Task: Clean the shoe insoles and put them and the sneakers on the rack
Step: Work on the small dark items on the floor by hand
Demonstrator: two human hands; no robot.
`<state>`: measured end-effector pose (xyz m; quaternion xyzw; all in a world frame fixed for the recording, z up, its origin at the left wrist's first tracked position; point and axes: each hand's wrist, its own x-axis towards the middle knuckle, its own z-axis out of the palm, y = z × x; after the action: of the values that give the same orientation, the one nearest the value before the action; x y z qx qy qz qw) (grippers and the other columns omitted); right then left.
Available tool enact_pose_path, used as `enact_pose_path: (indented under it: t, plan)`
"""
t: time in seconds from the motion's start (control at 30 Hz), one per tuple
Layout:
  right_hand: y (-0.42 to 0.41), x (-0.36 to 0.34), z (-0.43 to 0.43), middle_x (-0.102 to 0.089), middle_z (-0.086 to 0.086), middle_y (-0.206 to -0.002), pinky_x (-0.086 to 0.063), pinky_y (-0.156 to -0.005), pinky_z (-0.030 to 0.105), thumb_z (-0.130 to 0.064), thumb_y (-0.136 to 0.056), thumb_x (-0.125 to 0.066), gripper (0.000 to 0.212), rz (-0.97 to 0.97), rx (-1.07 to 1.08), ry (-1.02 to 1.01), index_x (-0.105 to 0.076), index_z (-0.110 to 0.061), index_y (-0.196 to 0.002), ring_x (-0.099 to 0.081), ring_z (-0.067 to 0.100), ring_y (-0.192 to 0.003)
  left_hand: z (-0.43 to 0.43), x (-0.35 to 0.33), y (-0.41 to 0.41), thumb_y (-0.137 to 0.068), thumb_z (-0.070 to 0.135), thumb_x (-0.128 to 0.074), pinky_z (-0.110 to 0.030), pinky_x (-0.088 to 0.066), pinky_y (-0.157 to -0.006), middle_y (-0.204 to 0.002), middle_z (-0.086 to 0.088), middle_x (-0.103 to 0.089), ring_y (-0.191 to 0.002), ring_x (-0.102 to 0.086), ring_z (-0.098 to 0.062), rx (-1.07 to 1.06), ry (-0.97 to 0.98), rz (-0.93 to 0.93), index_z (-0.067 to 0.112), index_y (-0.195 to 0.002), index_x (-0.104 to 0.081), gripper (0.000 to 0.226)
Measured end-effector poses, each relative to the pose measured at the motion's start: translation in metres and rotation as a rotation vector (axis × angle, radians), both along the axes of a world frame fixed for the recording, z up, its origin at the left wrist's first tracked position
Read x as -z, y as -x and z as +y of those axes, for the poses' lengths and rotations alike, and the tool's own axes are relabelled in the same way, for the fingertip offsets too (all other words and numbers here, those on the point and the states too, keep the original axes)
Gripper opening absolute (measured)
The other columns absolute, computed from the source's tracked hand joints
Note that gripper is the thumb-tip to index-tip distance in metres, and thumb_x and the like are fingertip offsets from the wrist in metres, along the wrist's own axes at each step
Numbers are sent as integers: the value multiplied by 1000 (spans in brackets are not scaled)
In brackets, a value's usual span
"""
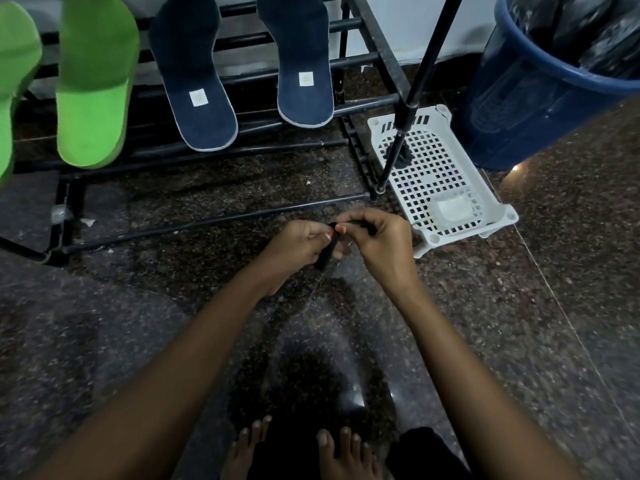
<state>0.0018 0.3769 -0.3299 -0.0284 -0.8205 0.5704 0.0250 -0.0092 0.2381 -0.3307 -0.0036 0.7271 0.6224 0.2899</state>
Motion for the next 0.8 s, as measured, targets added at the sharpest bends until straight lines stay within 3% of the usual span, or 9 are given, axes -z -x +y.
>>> enact_pose_path:
  t: [0.23, 0.43, 0.67, 0.8]
  plan:
    - [3, 2, 5, -65, -10, -79, -49, -71, 11, 1, -82, -62, 16, 1, 77, 70, -66, -15, -82, -60, -7, -71, 1, -3, -2, -98, 22, -45, -24, -49, -78, -67, 9, -68, -69, -62, -5, 46, -79, -22, 13, -94, -67, 24]
    - [4, 8, 7, -66, -10, -81, -50, -79, 18, 0, -83, -60, 20, -50, 127, 183, -67, -19, -82, -61, -5, -75, 4, -5, -3, -97, 15, -45, -29, -48, -80, -66, 8, -64, -64, -57, -4, 10, -231, -16, 10, -93, -66, 22]
    - [-4, 18, -4, -61, -4, -74, -38, -50, 5, 3, -87, -54, 18, -136, 135, 258, -65, 5, -101, -52, -11, -49, 3, -5, 0, -92, 0, -46, -17, -53, -73, -73, 4, -70, -69, -65, -4, -160, -470, -84, 5, -101, -62, 18]
    - [-10, 23, -10, -60, -6, -68, -37, -49, 6, 1, -87, -56, 16, -116, 87, 183, -66, 3, -99, -49, -11, -47, 2, -6, 2, -92, -5, -46, -17, -55, -74, -76, 4, -72, -72, -67, -4, -263, -512, -95, 5, -101, -61, 21]
